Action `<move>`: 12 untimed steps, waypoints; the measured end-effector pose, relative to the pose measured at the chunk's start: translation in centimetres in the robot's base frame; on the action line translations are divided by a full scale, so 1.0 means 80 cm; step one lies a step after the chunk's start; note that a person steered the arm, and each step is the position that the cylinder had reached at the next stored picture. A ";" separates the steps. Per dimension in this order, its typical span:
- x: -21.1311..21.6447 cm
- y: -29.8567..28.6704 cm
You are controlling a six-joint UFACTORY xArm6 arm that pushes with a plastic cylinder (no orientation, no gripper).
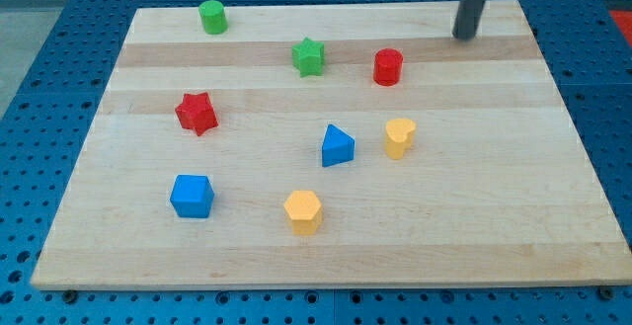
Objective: Put your hand vertically above the yellow heart
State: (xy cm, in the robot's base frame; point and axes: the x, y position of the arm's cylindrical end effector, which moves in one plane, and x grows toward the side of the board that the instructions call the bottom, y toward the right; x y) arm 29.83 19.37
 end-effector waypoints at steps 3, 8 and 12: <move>0.082 -0.025; 0.112 -0.074; 0.165 -0.232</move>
